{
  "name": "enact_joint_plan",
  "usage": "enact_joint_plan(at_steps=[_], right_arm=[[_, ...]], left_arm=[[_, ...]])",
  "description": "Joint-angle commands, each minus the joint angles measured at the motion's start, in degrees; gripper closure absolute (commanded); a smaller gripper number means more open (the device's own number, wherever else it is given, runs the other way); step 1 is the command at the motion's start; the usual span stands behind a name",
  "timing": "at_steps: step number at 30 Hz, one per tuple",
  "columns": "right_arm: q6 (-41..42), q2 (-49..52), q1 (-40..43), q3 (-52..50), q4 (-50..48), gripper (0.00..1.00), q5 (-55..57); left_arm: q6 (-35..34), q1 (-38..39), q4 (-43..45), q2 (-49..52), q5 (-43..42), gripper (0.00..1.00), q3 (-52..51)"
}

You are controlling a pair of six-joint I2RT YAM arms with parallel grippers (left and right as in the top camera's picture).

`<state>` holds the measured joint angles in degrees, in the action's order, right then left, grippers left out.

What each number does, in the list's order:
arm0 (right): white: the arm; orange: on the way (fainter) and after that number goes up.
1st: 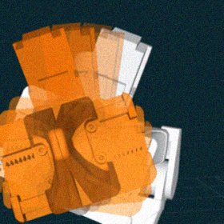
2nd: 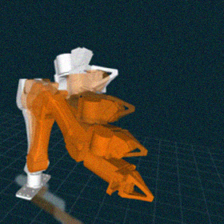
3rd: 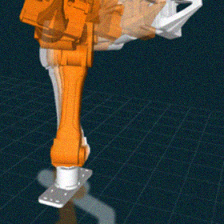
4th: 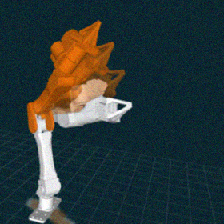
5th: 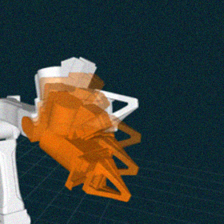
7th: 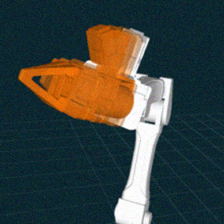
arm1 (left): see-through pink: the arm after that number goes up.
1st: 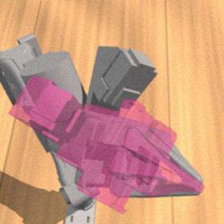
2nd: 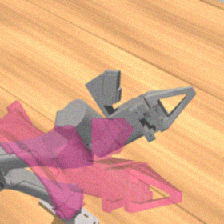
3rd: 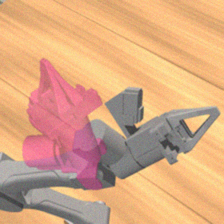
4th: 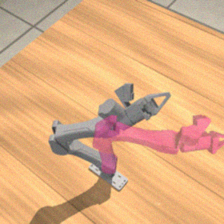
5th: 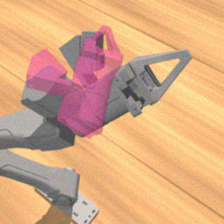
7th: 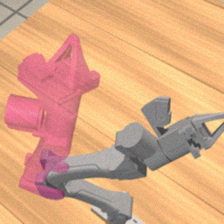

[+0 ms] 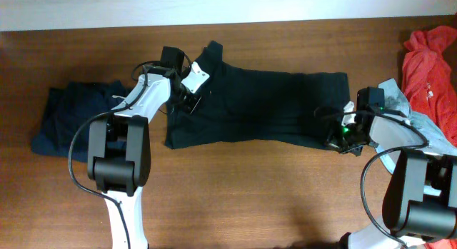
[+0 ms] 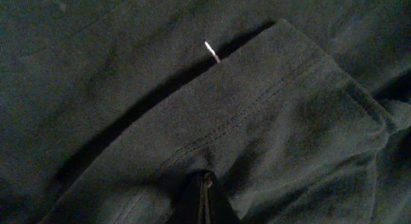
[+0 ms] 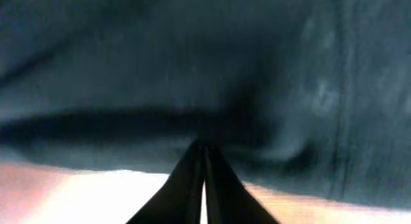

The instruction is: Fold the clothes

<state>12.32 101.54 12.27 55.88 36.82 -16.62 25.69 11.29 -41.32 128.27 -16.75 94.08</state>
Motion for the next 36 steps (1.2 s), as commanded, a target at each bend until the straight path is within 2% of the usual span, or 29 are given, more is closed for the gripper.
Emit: enact_joint_plan(at_steps=[1,5,7,14,19,21,26,32,35,36], right_arm=[[1.81,0.17,-0.26,-2.73,-3.37,0.93,2.08],[2.12,0.20,-0.26,-4.24,-4.39,0.93,6.91],[2.23,0.20,-0.26,-4.26,-1.14,0.95,7.32],[12.13,0.20,-0.26,-4.22,8.28,0.96,23.96],[12.15,0.17,-0.26,-4.17,7.74,0.96,23.08],[11.96,0.17,-0.26,-4.15,7.32,0.95,22.34],[9.35,0.07,-0.26,-2.99,7.41,0.95,20.28],[0.15,-2.86,-0.26,1.70,7.32,0.88,7.34],[-0.33,-6.19,-0.26,3.78,7.39,0.83,3.10],[-0.31,-8.44,-0.26,4.70,7.54,0.78,1.40]], left_arm=[[-0.55,0.02,0.44,3.63,1.73,0.99,-0.55],[-0.55,0.02,0.70,3.63,1.73,1.00,-0.55],[-0.52,0.02,1.03,3.63,1.79,1.00,-0.55],[-2.23,-0.11,3.56,3.63,3.72,1.00,-0.44],[-2.25,-0.09,5.29,3.63,3.69,0.99,-0.02],[-2.27,-0.11,4.63,3.56,3.72,0.94,1.33],[-5.33,-0.09,-4.76,2.08,3.69,0.82,10.08],[-7.04,0.04,-21.62,0.02,3.69,0.80,21.66],[-8.72,0.07,-29.31,-1.33,3.74,0.80,24.20],[-11.63,0.04,-33.24,-1.88,4.00,0.80,24.20]])
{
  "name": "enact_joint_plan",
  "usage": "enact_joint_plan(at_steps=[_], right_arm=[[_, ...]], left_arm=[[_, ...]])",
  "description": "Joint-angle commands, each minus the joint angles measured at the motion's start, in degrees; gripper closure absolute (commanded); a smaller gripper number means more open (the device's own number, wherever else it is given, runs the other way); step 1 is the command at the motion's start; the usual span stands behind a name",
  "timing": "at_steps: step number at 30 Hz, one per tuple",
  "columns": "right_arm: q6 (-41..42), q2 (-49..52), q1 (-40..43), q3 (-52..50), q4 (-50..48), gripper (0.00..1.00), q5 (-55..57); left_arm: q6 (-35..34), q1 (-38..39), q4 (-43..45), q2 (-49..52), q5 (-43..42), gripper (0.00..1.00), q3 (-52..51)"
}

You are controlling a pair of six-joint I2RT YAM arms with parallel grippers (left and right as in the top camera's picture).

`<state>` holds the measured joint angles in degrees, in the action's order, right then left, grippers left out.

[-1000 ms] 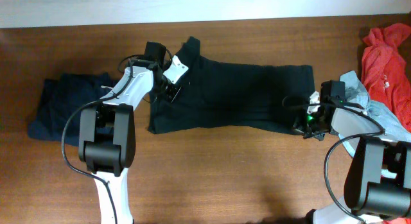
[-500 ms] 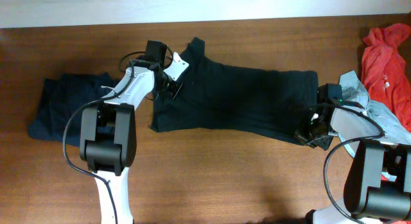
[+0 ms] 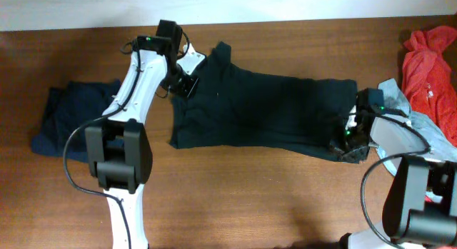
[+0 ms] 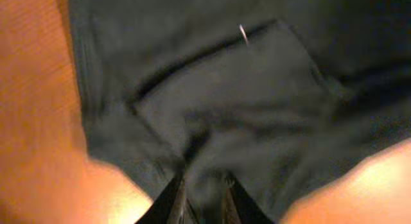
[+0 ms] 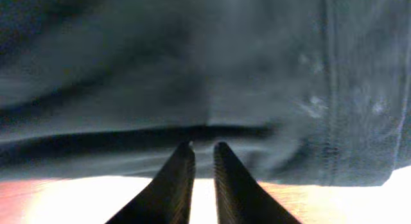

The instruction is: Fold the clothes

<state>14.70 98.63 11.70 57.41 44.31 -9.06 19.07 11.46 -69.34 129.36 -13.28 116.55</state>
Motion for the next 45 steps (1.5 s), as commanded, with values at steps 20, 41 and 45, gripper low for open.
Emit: enact_joint_plan(at_steps=[20,41,45], right_arm=[[-2.45,-9.77,0.31,4.44,4.57,0.57,-7.23],[-2.43,-7.67,0.26,3.80,5.46,0.53,-6.84],[-2.40,-4.63,0.26,2.38,6.95,0.61,-7.21]], left_arm=[[-11.58,-0.44,22.10,-2.95,2.34,0.95,-27.93],[-17.35,-6.82,23.89,-3.74,13.27,0.87,-29.11],[-17.38,-6.82,22.45,-6.97,13.07,0.83,-28.28]])
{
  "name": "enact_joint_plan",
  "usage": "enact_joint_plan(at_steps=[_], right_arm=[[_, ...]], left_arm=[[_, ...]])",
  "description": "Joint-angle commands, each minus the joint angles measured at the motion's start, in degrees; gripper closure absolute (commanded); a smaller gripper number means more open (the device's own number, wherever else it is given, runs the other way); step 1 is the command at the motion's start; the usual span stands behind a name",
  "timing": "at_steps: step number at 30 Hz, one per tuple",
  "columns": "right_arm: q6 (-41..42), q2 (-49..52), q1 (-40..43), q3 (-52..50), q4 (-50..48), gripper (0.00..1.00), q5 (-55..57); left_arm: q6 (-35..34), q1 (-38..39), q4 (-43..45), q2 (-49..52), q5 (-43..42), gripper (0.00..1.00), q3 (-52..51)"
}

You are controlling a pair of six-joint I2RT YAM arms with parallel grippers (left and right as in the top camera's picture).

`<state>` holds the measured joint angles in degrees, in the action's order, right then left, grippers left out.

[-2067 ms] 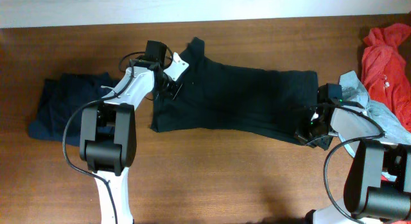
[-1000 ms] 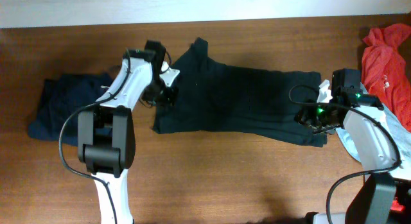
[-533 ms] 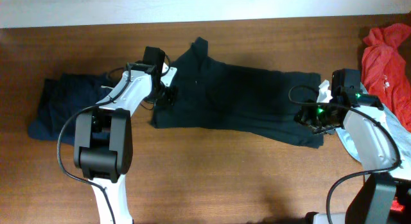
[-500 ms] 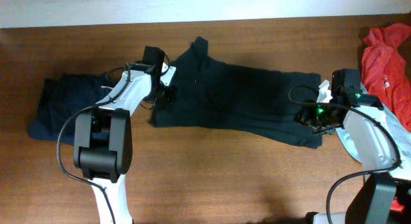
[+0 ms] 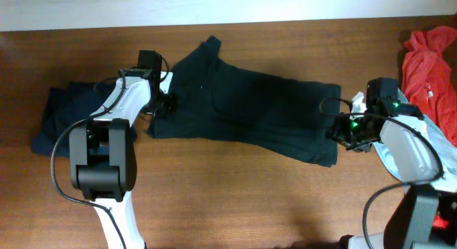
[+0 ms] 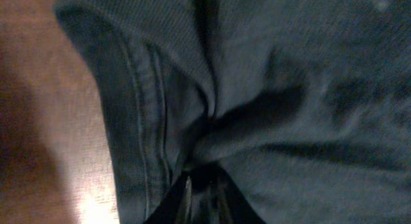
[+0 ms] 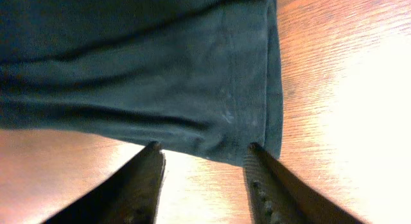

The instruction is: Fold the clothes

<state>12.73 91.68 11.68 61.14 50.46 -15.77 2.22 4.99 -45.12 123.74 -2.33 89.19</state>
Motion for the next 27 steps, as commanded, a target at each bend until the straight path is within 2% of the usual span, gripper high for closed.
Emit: enact_joint_plan(at_steps=[1,9,13,20,27], right_arm=[[-0.44,2.82,0.28,-1.73,1.18,0.64,-0.61],[-0.24,6.80,0.28,-6.67,-0.31,0.80,-2.54],[-0.26,7.54,0.28,-7.74,-1.18,0.81,-3.28],[3.26,8.48,0.28,-7.76,-1.99,0.82,4.50],[3.26,9.31,0.28,-7.76,-2.80,0.83,5.95]], left_arm=[[-0.52,-0.35,-2.10,-2.32,2.12,0.83,-0.76],[-0.52,-0.11,-7.78,-8.02,1.07,0.79,-0.90],[-0.52,0.00,-9.70,-7.50,-2.54,0.80,-3.74],[-0.74,-0.02,-2.29,-7.48,-2.84,0.80,-14.16],[-0.74,-0.24,5.40,-7.45,-2.82,0.79,-19.80]])
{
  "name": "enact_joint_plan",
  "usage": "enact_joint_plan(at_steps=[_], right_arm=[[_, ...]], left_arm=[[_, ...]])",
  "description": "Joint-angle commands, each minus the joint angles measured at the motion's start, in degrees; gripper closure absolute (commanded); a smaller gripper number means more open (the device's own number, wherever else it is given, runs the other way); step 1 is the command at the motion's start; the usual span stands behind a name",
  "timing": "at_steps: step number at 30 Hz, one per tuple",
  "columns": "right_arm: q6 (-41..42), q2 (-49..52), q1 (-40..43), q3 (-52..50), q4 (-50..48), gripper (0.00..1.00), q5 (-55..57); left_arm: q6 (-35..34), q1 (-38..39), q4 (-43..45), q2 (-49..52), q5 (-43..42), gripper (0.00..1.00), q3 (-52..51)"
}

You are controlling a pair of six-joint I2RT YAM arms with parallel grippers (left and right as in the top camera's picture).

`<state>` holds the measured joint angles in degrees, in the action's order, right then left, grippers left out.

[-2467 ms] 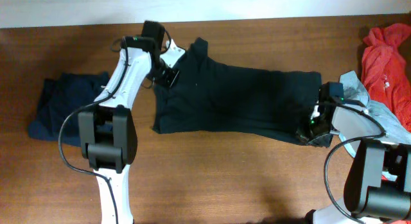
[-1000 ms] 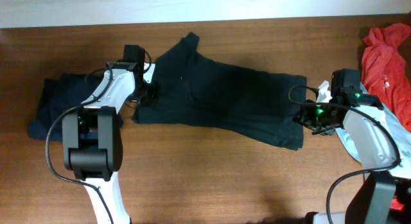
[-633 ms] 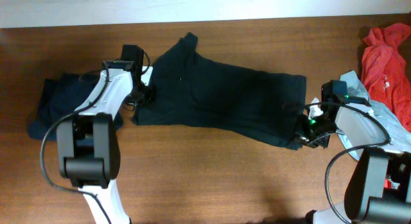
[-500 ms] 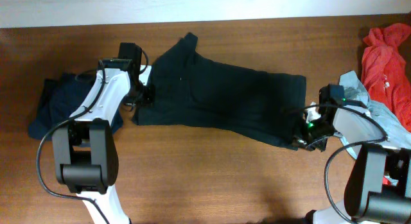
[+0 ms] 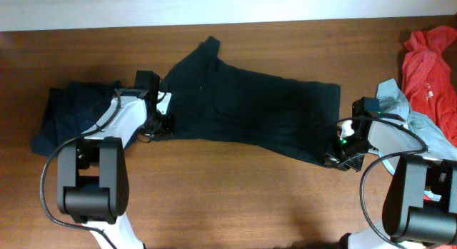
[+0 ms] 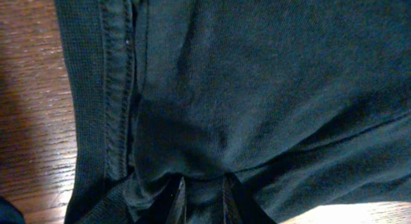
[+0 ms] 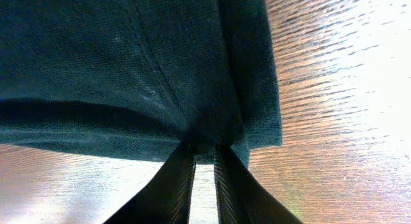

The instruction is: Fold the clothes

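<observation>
A dark teal shirt [image 5: 250,106] lies spread slantwise across the middle of the table, one sleeve pointing to the back. My left gripper [image 5: 158,125] sits at its near left corner; in the left wrist view the gripper [image 6: 200,184] is shut on a bunch of the shirt [image 6: 257,70] beside the stitched hem. My right gripper [image 5: 335,156] is at the shirt's near right corner. There the right gripper [image 7: 204,150] has its tips pinched on the hem of the shirt [image 7: 128,57], with bare wood below.
A folded navy garment [image 5: 71,113] lies at the left, close behind my left arm. A red garment [image 5: 428,56] and a pale blue-grey one [image 5: 407,117] are heaped at the right edge. Brown table [image 5: 228,206] shows along the front.
My right gripper was wide open beside the shirt's right edge; now it is at the near right corner, shut on the hem. The left gripper has shifted slightly nearer, still gripping cloth.
Both grippers first held the shirt, left near the back sleeve, right at the near right corner. Then the shirt sat further back and right. Later it lay slantwise with the left gripper at its left edge and the right open. Now both hold its near corners.
</observation>
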<state>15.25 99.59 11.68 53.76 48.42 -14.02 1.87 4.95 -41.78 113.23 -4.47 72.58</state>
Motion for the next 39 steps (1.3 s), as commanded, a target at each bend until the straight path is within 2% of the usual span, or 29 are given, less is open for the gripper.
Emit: enact_joint_plan(at_steps=[1,10,17,23,28,36,39], right_arm=[[0.70,1.40,0.28,-0.37,-0.90,0.83,4.22],[1.62,1.40,0.28,-0.37,-0.63,0.84,10.05],[5.20,1.40,0.28,-0.37,-1.90,0.87,22.64],[5.14,1.40,0.28,-0.35,-8.24,0.87,23.74],[5.16,1.40,0.28,-0.33,-7.48,0.87,25.22],[4.85,0.94,0.28,-0.17,-3.17,0.72,20.81],[4.74,-0.42,0.33,0.79,-2.21,0.69,20.44]], left_arm=[[-0.39,-0.24,2.38,3.06,-0.68,0.79,-3.21],[-0.37,-0.24,4.04,3.06,-0.63,0.78,-3.21],[-0.39,-0.26,3.82,3.06,-0.22,0.78,-3.21],[-0.37,-0.26,3.67,3.06,0.00,0.78,-3.23],[-0.39,-0.26,3.10,3.06,1.27,0.78,-3.23],[-0.39,-0.24,1.22,2.97,1.03,0.78,-2.25],[-0.37,-0.24,-1.36,2.51,0.79,0.78,-0.37]])
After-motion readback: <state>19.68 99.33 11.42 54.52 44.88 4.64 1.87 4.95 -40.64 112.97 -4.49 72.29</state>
